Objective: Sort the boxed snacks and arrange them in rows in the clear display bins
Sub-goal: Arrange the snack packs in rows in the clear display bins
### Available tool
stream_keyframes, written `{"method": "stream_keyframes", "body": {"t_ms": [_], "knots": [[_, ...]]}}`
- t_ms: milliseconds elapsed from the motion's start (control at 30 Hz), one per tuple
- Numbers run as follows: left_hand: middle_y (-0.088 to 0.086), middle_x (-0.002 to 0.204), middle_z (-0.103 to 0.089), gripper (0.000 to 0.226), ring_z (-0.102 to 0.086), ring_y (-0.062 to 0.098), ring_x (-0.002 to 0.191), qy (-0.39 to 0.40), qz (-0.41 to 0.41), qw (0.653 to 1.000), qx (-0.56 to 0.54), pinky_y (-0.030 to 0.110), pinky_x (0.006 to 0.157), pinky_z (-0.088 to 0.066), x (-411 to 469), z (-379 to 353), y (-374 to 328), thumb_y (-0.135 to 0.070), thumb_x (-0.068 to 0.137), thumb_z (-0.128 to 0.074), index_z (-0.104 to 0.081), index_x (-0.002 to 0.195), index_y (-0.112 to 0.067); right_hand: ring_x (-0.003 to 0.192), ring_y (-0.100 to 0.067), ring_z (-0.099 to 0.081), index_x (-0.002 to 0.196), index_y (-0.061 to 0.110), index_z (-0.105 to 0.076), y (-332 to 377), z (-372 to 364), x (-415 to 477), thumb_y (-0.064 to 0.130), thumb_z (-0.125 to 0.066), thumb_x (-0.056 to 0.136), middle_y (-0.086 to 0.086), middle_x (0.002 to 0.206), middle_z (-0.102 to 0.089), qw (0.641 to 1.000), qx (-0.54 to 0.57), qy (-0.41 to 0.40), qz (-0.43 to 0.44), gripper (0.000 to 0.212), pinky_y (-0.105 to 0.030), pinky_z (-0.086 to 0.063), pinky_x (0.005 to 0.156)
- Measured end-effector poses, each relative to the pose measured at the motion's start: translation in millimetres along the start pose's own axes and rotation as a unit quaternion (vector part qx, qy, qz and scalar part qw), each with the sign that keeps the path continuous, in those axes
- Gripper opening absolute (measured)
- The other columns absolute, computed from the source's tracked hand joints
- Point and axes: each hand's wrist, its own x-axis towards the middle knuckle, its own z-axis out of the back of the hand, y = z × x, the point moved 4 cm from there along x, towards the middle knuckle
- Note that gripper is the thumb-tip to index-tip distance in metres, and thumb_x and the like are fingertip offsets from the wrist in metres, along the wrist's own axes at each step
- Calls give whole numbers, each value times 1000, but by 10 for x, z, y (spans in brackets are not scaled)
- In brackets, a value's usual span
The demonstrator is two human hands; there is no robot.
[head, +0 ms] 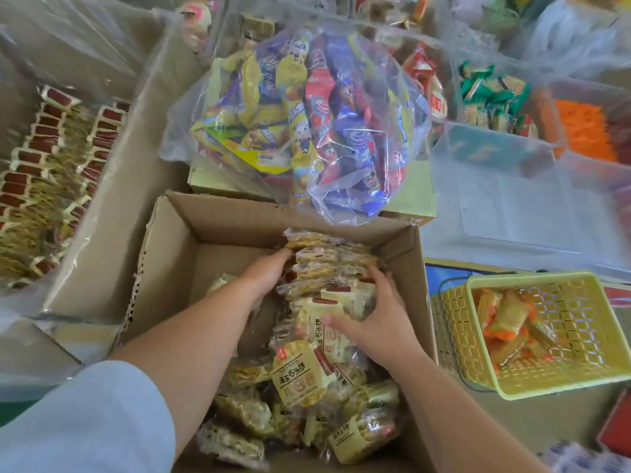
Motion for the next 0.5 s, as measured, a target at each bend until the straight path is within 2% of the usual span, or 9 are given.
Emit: {"method": "stream_keyframes", "body": {"t_ms": [100, 167, 233, 367, 433, 500], "knots": [[3, 79, -74, 37, -67, 17, 69, 50, 19, 997, -51, 30, 72, -50, -16, -46, -46, -48, 97, -56, -74, 86, -17, 148, -18, -30, 158, 38, -14, 60, -12, 94, 96, -64, 48, 5, 164, -27, 999, 34, -17, -25, 134, -48, -34, 117], [5, 79, -74, 33, -67, 19, 65, 69, 10, 995, -66, 29, 68, -49, -16, -82, -75, -42, 96, -59, -75, 86, -16, 148, -21, -30, 159, 34, -15, 93, -32, 158, 100, -51, 55, 3, 164, -28, 998, 37, -25, -40, 128, -50, -33, 117], [4, 85, -79, 34, -72, 18, 68, 87, 0, 994, -66, 29, 71, -53, -14, -97, -83, -43, 93, -62, -78, 90, -14, 147, -22, -32, 158, 33, -19, 134, -54, 207, 99, -47, 59, 2, 162, -30, 998, 37, -33, -49, 123, -51, -34, 117], [6, 97, -81, 38, -78, 23, 87, 117, 8, 991, -68, 37, 88, -58, 7, -59, -49, -51, 87, -69, -80, 103, -19, 141, -25, -39, 157, 32, -21, 209, -61, 268, 96, -56, 52, -2, 156, -34, 996, 50, -38, -65, 128, -50, -39, 113], [5, 102, -81, 42, -77, 24, 98, 129, 23, 989, -72, 41, 96, -56, 42, -30, -24, -54, 85, -70, -77, 110, -21, 138, -25, -42, 157, 31, -17, 215, -37, 288, 95, -62, 48, -3, 155, -34, 995, 57, -42, -72, 134, -49, -41, 111], [4, 103, -81, 45, -75, 25, 104, 138, 33, 987, -69, 43, 102, -54, 48, -33, -3, -55, 84, -71, -75, 114, -22, 136, -26, -44, 156, 38, -9, 210, -6, 290, 92, -68, 46, -3, 156, -34, 994, 62, -51, -72, 135, -43, -43, 107]]}}
